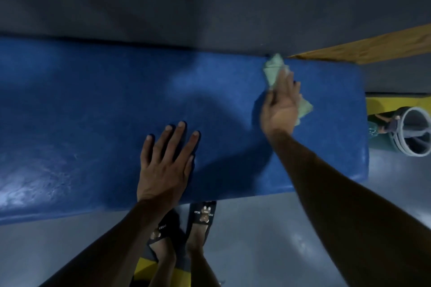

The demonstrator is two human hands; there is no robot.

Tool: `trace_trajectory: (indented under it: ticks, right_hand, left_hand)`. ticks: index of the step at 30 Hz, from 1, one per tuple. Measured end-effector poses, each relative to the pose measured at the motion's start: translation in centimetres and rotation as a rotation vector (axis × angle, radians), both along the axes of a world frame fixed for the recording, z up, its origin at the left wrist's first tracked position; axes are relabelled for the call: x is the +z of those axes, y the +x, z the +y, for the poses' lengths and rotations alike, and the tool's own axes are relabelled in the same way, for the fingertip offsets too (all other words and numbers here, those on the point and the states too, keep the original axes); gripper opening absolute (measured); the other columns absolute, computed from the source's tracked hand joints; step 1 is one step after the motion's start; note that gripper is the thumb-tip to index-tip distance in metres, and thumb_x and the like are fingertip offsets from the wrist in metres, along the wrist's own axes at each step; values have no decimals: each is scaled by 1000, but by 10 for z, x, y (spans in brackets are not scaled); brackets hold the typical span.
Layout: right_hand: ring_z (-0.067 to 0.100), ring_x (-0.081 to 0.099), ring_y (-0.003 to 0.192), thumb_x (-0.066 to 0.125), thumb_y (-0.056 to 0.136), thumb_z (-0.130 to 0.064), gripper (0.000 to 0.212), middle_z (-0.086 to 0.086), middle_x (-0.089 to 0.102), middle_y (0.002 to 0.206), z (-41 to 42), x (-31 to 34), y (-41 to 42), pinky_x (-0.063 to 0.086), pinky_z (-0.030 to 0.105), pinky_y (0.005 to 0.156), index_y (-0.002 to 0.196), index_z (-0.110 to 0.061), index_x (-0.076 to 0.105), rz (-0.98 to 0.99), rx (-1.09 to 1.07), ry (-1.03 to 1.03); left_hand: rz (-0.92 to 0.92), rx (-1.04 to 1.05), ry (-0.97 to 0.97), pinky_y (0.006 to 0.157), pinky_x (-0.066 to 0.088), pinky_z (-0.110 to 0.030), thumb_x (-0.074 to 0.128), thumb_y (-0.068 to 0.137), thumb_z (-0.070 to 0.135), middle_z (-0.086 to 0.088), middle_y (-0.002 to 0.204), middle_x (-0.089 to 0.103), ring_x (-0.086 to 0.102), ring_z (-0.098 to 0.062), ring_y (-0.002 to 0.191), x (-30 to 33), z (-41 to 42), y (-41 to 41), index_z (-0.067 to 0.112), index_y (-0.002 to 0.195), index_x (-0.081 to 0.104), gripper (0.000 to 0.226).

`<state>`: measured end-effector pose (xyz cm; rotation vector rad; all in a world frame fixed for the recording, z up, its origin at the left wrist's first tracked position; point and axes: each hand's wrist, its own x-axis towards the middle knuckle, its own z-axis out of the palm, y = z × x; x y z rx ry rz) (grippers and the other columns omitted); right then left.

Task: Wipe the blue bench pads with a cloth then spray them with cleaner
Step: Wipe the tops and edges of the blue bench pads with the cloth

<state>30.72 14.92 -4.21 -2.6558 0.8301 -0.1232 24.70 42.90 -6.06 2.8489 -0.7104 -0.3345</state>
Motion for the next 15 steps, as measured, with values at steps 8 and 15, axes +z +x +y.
trace_trajectory:
  ticks: [8, 15]
  right_hand:
    - [25, 28, 150, 36, 108, -28, 46, -1, 37, 159, 3, 4, 41, 20, 41, 124, 153, -24, 39, 82, 731, -58]
    - [34, 47, 138, 38, 104, -32, 49, 14, 53, 147, -144, 4, 2, 35, 49, 117, 144, -6, 52, 0, 173, -35]
  left_hand:
    - [-48, -1, 29, 120, 14, -54, 31, 101, 41, -1, 164, 18, 19, -27, 150, 0, -4, 0, 32, 155, 25, 55]
    - [-25, 5, 59, 121, 11, -54, 29, 100, 43, -1, 165, 14, 12, -26, 152, 1, -5, 1, 32, 156, 21, 57]
